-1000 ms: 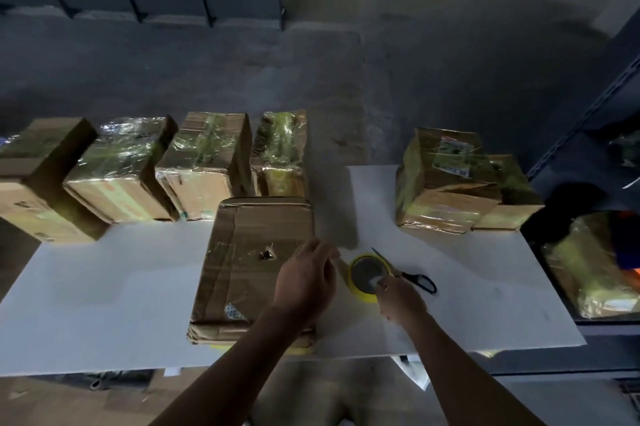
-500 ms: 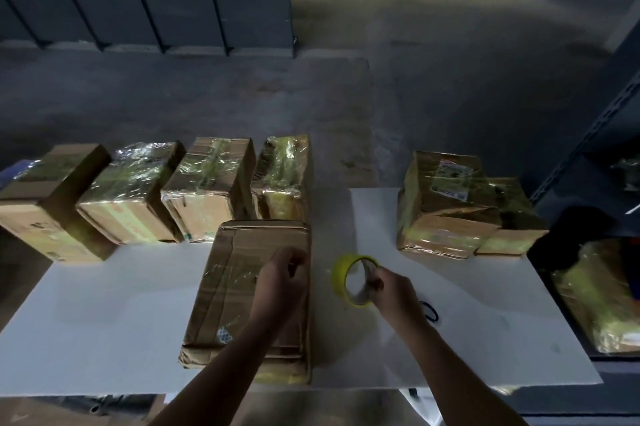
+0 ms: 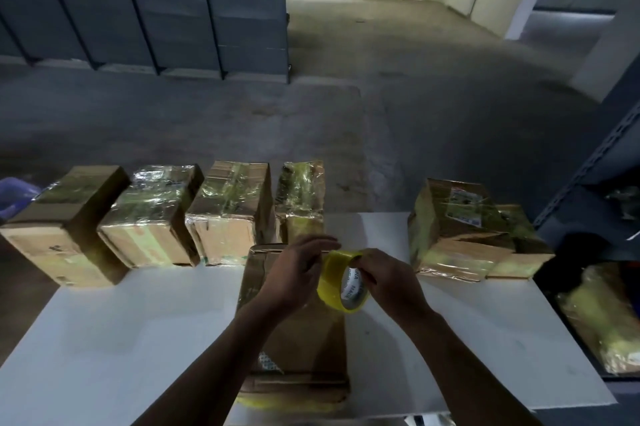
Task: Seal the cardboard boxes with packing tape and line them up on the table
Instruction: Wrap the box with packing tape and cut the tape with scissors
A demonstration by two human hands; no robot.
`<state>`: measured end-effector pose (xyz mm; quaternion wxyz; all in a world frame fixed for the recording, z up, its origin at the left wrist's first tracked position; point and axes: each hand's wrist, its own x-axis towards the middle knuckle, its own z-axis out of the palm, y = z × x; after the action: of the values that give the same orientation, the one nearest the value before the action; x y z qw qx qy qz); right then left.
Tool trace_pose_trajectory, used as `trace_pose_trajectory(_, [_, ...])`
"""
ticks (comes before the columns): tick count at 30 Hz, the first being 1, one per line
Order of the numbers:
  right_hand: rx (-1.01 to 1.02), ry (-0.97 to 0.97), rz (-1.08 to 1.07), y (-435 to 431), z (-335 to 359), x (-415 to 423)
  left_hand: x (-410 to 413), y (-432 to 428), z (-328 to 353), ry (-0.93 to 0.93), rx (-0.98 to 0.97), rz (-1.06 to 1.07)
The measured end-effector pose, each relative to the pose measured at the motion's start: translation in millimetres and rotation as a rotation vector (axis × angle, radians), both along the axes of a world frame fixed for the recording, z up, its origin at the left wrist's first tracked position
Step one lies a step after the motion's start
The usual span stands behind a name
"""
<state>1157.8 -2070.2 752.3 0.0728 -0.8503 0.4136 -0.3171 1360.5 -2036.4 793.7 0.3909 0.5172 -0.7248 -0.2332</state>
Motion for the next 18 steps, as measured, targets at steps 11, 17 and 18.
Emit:
trace_pose_trajectory(11, [0.154, -0.051, -0.16, -5.2, 3.3, 20.9, 27.9, 6.3, -13.0, -0.052, -0.069, -0.046])
trace_pose_trajectory(17, [0.302, -0.092, -0.228, -4.1, 10.0, 29.4, 29.2, 5.6, -13.1, -0.018, -0.082, -0.035])
trace_pose_trajectory(18, [0.357, -0.117, -0.25, -4.2, 11.3, 29.6, 29.3, 5.9, -12.0, -0.005, -0.085, -0.034])
